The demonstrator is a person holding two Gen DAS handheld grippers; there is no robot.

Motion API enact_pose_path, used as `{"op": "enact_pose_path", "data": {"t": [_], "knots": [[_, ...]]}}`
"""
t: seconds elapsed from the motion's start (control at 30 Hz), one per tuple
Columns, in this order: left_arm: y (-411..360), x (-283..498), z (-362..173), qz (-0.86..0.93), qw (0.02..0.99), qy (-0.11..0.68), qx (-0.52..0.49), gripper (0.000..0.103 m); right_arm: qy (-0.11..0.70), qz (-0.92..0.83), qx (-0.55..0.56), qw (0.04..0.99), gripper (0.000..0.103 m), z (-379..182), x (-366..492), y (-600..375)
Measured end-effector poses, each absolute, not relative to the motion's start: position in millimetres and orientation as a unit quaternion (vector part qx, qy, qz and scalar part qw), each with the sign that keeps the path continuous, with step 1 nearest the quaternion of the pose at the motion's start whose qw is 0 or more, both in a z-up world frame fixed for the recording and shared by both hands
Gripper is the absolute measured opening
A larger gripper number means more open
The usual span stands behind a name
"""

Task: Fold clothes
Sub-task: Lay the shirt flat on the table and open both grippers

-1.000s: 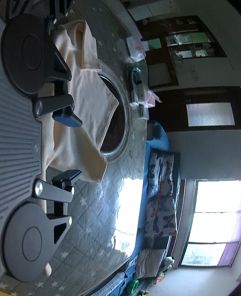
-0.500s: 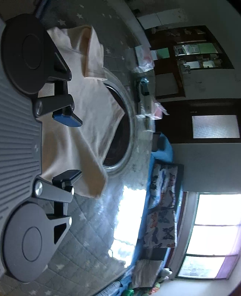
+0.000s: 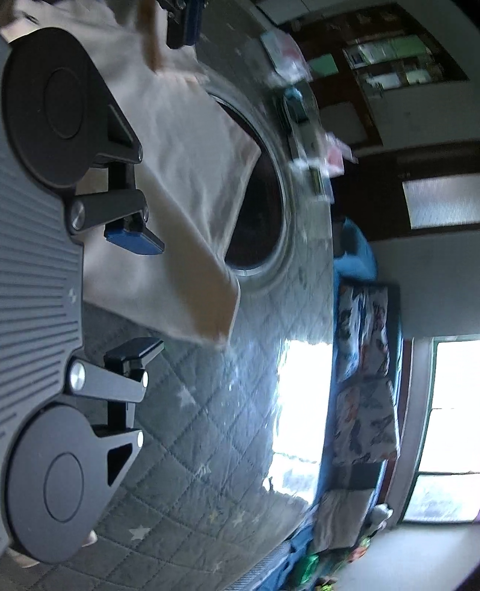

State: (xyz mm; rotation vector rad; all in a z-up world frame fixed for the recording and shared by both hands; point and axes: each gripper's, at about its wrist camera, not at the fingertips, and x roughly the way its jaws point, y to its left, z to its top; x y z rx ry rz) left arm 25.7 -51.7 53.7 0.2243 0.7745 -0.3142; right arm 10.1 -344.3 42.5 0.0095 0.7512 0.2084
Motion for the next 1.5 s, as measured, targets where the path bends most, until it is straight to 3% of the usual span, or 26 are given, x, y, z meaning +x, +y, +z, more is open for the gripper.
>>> {"op": "enact_pose_path", "data": {"t": [0.07,0.47,0.6,0.67,0.77,0.97,1.23,1.3,1.37,1.5], "knots": [[-52.3,47.0,49.3,-0.132,0.910,0.378,0.106,0.035,0.370,0.093,0.015,0.924,0.049,38.8,23.3,-351.3],[-65.1,128.2,17.5,-0.096,0.906,0.398,0.111,0.034,0.385,0.097,0.039,0.917,0.036,23.2,72.6,-359.2],[-64.2,131.2,17.3,-0.104,0.909,0.388,0.113,0.006,0.389,0.098,0.042,0.915,0.024,19.9,79.9,-358.3],[-63.3,132.2,17.9,-0.093,0.913,0.378,0.122,0.003,0.386,0.099,0.039,0.916,0.008,20.2,84.6,-355.8],[-59.1,137.5,18.8,-0.059,0.921,0.361,0.132,0.002,0.378,0.096,0.030,0.920,0.006,22.3,95.8,-349.3],[-45.1,154.7,15.0,-0.024,0.920,0.374,0.114,0.003,0.369,0.092,-0.001,0.925,0.007,21.8,124.3,-330.5],[-40.3,146.6,23.4,-0.023,0.922,0.372,0.106,0.012,0.362,0.120,-0.035,0.924,0.020,35.0,114.0,-316.6],[-40.8,137.4,28.1,-0.026,0.923,0.369,0.102,0.023,0.361,0.139,-0.043,0.921,0.025,41.5,101.4,-313.1],[-42.8,121.6,32.9,-0.042,0.925,0.365,0.097,0.030,0.362,0.160,-0.046,0.917,0.040,45.8,87.6,-309.2],[-47.8,86.4,41.5,-0.078,0.927,0.356,0.089,0.045,0.370,0.191,-0.053,0.908,0.043,46.7,58.3,-297.0]]}}
